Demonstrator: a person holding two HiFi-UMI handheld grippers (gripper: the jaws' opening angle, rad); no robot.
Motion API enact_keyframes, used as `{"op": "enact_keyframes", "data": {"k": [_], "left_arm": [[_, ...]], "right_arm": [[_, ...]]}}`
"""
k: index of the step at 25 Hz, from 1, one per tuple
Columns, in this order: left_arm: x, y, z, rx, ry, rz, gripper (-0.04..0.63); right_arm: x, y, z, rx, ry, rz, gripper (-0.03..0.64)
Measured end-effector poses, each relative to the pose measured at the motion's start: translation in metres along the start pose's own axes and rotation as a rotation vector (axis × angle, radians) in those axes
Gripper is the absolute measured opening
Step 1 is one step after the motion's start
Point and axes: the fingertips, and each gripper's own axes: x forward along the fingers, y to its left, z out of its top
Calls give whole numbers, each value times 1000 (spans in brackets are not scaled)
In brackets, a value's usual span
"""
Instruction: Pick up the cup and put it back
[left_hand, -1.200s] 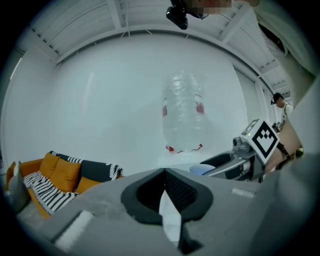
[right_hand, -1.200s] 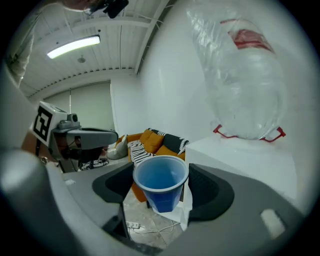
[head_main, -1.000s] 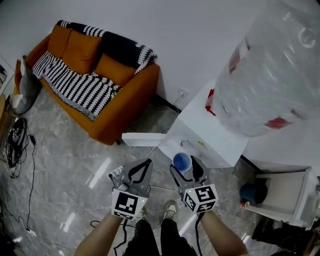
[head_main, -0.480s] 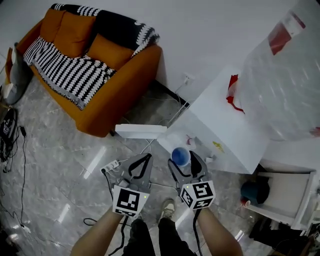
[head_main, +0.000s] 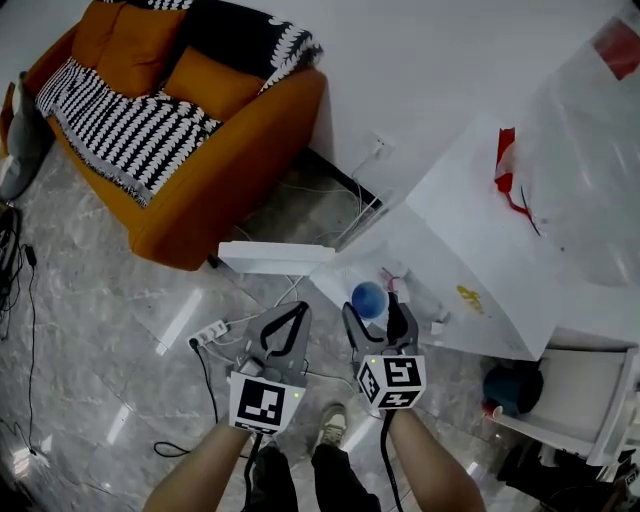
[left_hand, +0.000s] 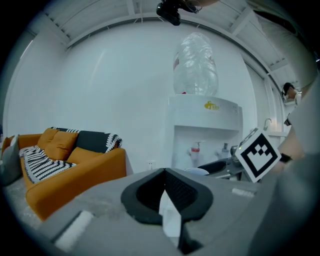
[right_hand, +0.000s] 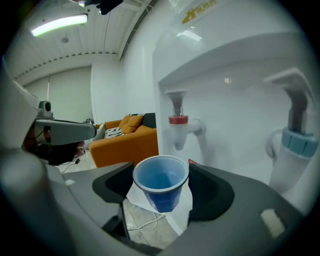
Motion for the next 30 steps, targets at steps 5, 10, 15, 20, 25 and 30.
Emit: {"op": "enact_keyframes", "data": {"k": [5, 10, 15, 20, 25, 30], "left_arm": [[8, 4, -25, -8, -2, 8, 2], [13, 14, -44, -17, 10, 23, 2], [22, 14, -51, -42, 15, 24, 3], [25, 14, -58, 2, 30, 6, 2], [22, 7, -66, -25, 56, 0, 2], [18, 6, -68, 8, 60, -5, 2]], "right_arm": [[16, -13, -21, -8, -36, -61, 348], [29, -26, -42, 46, -74, -131, 348], [35, -43, -63, 118, -65, -142, 348], [42, -38, -63, 57, -88, -113, 350], [46, -38, -66, 67, -69, -94, 356], [37, -40, -73, 125, -42, -100, 394]]}}
